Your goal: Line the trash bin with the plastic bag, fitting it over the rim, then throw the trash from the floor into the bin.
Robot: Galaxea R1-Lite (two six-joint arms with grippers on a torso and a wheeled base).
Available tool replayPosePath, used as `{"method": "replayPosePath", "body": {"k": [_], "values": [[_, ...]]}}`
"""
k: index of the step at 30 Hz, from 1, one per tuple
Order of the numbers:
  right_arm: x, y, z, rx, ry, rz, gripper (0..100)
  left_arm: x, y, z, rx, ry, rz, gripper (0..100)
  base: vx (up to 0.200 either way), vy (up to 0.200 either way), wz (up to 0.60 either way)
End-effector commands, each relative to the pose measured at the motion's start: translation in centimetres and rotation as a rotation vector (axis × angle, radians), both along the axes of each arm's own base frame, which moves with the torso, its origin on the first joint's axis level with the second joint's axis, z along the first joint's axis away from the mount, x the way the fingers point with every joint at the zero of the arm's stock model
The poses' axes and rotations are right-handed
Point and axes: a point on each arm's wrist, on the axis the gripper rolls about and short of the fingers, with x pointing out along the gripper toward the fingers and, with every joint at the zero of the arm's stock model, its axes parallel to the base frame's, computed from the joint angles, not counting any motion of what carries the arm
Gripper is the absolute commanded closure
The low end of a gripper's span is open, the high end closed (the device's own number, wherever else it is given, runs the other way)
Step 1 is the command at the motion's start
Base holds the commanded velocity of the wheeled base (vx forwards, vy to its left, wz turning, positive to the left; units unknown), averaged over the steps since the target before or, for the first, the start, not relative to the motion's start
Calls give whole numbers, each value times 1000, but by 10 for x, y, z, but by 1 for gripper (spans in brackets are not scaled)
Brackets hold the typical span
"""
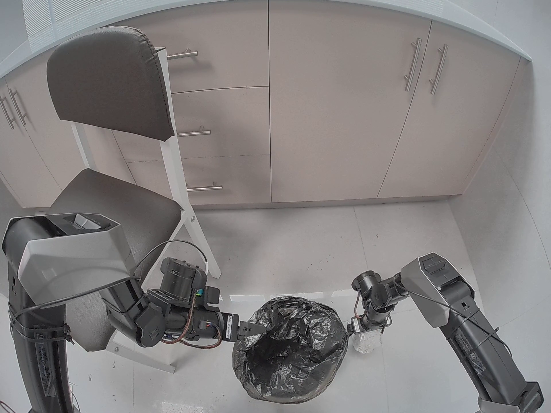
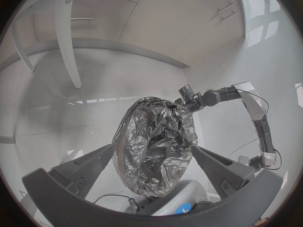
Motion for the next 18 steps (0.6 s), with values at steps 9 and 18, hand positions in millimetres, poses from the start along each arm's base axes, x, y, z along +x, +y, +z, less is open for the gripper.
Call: {"method": "replayPosePath", "body": {"k": [9, 18], "values": [[0, 0, -1, -7, 4, 25, 100, 0, 1, 0, 0, 2, 3, 0, 0, 0, 0], [-1, 1, -1, -11, 8, 42, 100, 0, 1, -1, 1, 4, 1, 0, 0, 0, 0]]}}
